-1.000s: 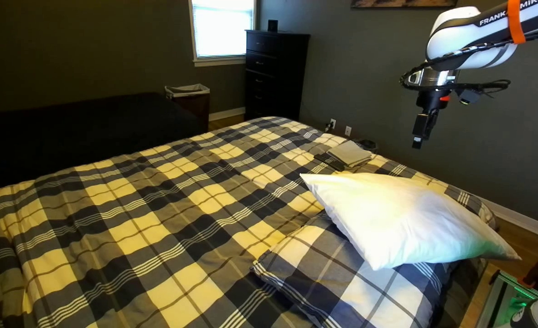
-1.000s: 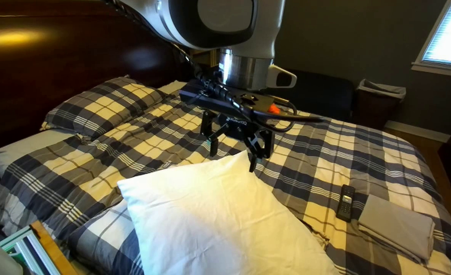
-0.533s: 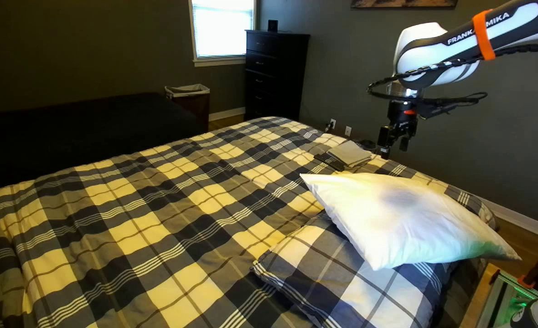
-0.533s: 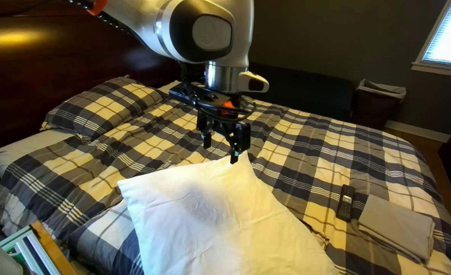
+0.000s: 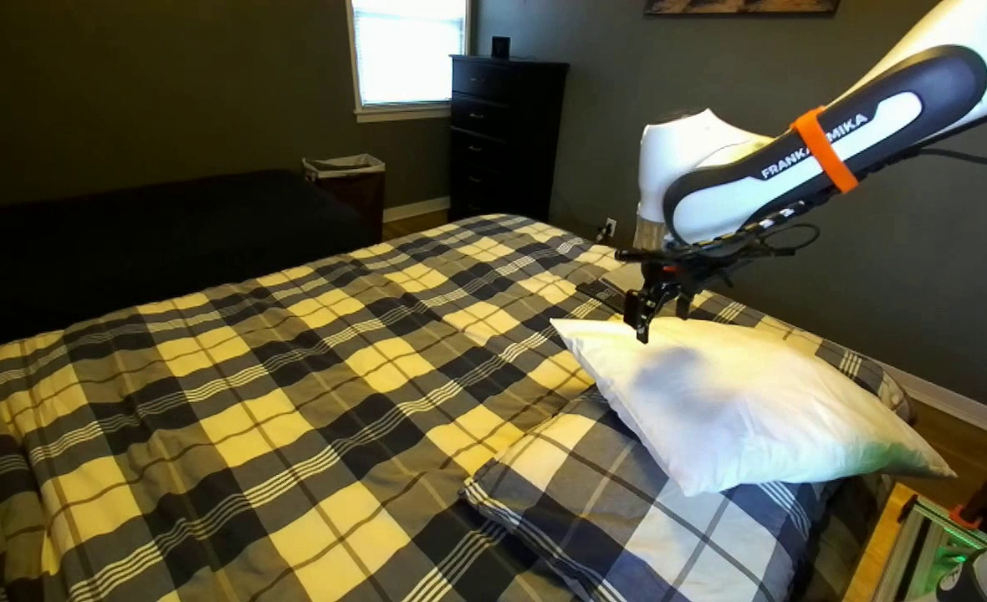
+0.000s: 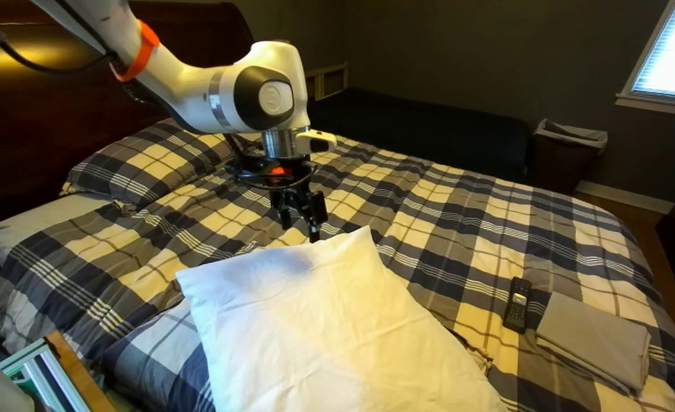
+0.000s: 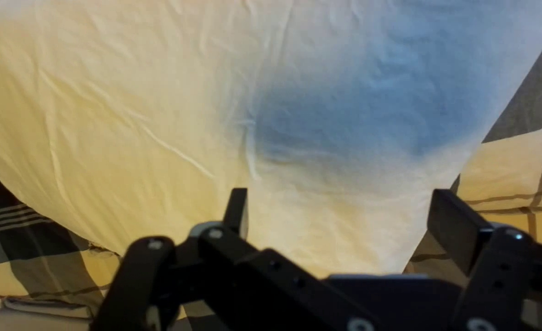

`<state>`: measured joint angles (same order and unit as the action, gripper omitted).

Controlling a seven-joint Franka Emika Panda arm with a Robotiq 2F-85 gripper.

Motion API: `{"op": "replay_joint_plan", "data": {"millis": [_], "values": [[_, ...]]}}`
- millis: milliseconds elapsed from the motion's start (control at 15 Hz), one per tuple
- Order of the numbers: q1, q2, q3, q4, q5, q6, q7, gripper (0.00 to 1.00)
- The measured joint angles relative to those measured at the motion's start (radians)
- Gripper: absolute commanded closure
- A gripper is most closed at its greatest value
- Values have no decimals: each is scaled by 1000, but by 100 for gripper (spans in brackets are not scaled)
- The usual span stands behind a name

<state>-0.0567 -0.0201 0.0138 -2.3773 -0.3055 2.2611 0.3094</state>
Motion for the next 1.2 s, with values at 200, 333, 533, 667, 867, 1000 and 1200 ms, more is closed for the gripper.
{"op": "replay_joint_plan", "data": {"millis": [200, 333, 533, 667, 867, 1000, 1200], "values": [[37, 70, 16, -4, -122, 31, 167, 0], [61, 111, 16, -1, -176, 33, 246, 0], [93, 164, 14, 8, -241, 33, 327, 35], [109, 185, 13, 15, -266, 33, 336, 50], [119, 173, 13, 15, -266, 33, 231, 73], [118, 148, 13, 8, -261, 33, 123, 89], [116, 102, 13, -18, -228, 33, -71, 100]]}}
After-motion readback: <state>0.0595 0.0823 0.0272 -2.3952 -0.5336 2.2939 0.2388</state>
